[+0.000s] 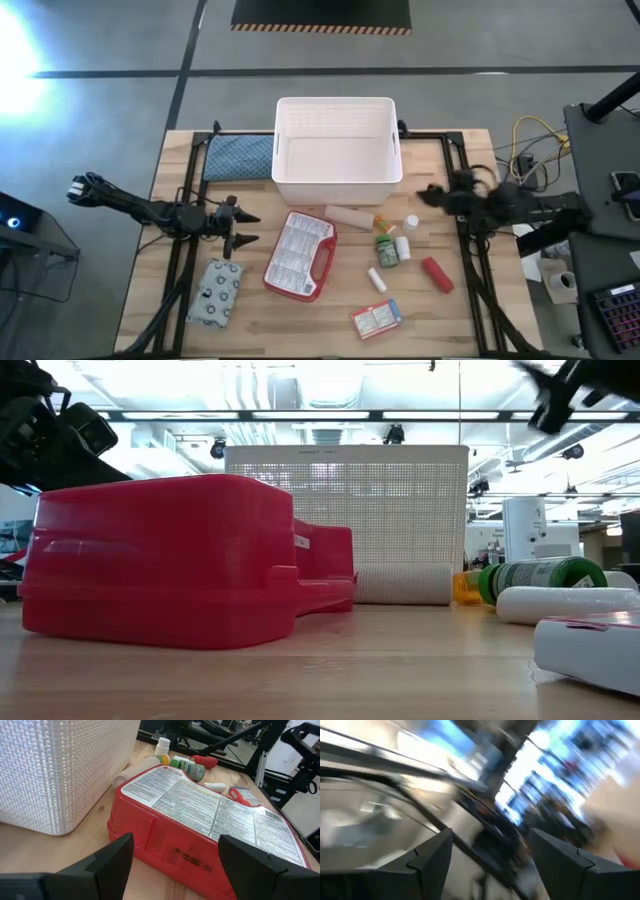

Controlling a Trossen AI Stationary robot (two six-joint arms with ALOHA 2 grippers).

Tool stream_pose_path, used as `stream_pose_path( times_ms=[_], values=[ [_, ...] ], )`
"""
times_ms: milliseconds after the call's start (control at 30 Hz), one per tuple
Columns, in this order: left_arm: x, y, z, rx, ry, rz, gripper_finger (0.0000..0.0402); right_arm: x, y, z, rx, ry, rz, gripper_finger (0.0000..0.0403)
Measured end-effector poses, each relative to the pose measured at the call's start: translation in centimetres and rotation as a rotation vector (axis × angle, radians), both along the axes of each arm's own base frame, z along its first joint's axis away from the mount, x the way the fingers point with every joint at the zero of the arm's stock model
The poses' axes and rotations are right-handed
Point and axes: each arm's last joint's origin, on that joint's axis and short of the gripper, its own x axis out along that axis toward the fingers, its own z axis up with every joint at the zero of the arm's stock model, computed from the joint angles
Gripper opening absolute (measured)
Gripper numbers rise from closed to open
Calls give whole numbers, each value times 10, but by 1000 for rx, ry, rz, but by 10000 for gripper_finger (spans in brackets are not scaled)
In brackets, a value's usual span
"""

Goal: Pick & place medical supplies in basket/bin
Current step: Put the top white pill bottle into the white bin

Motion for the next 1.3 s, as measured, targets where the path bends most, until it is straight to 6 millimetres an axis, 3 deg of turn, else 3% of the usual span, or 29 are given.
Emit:
stream_pose_path(
  times_ms=[233, 433, 667, 767, 900, 1100, 1300],
  values=[
    [0, 0, 0, 0, 0, 0, 269, 23, 6, -25, 166, 606, 155, 251],
    [0, 0, 0, 0, 0, 0, 269, 29, 9, -7, 148, 875, 212, 251],
    [0, 0, 0, 0, 0, 0, 269, 16, 7, 12, 95, 1322, 147, 251],
    [0, 0, 0, 0, 0, 0, 269, 18, 5, 15, 76, 1415, 37, 251],
    [0, 0, 0, 0, 0, -1, 269, 28, 3, 4, 110, 1495, -79, 251],
    [0, 0, 0, 0, 0, 0, 269, 41, 4, -25, 82, 1677, -129, 253],
    [0, 0, 0, 0, 0, 0, 269, 55, 4, -35, 24, 1713, -165, 280]
  ],
)
